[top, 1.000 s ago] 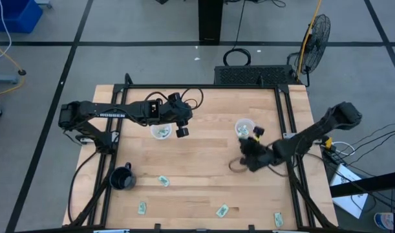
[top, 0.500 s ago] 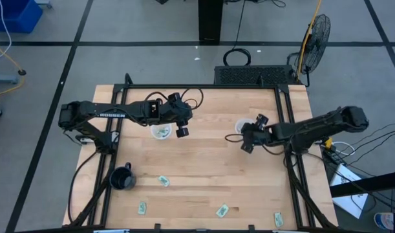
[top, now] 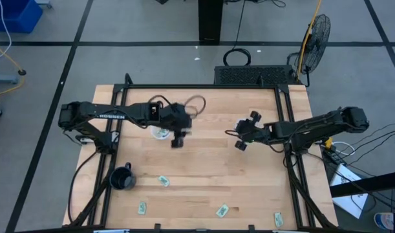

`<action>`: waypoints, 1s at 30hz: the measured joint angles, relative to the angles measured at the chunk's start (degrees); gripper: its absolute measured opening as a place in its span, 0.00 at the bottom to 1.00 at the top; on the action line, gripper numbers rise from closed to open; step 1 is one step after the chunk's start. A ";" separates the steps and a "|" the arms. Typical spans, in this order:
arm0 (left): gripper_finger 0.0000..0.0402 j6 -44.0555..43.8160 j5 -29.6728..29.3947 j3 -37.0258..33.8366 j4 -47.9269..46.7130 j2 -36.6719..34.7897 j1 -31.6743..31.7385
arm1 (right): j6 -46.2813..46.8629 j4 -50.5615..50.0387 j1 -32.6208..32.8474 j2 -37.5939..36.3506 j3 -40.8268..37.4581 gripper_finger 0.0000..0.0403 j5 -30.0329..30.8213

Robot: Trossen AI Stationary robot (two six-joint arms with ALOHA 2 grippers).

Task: Pick and place Stevia / Truvia into bins
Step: Put the stevia packet into the left transparent container

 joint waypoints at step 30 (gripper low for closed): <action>0.32 -24.89 4.86 -24.58 7.85 -0.04 -28.24 | -31.50 39.94 -0.67 0.01 0.05 0.27 0.15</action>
